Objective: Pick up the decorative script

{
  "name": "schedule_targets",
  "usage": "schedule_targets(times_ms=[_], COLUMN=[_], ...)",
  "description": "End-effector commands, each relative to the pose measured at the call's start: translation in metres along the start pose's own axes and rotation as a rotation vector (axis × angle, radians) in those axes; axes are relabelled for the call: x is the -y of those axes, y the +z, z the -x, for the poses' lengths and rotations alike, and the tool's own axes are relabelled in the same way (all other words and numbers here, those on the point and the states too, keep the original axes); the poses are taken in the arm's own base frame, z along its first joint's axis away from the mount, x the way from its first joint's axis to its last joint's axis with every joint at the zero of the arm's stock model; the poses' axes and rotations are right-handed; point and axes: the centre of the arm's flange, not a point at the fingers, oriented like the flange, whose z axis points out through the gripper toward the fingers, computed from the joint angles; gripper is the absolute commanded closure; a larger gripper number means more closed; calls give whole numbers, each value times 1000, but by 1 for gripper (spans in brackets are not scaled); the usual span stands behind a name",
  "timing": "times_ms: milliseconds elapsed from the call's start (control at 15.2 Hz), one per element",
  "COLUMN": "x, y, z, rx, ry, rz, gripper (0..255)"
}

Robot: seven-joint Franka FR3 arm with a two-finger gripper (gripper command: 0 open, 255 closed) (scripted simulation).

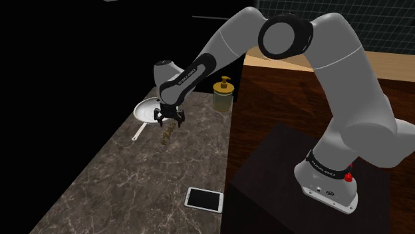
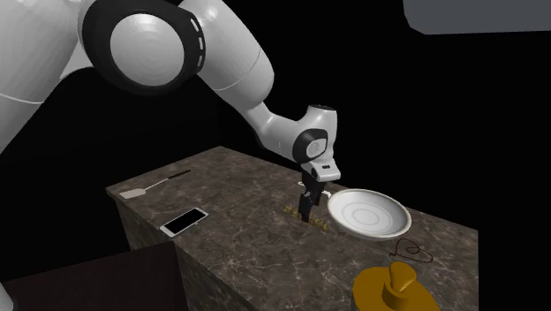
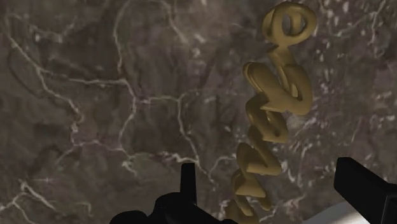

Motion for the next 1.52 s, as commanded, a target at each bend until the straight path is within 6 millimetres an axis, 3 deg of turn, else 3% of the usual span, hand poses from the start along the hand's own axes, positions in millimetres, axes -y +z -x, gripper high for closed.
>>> schedule_targets(times_ms=[0, 198, 264, 858, 1452], x=[0, 0, 0, 0, 1], y=[11, 20, 19, 20, -28], z=[0, -1, -1, -1, 1], rx=[0, 0, 0, 0, 0], ry=[0, 0, 0, 0, 0], rz=[0, 0, -1, 0, 0], gripper=[0, 0, 255, 255, 255])
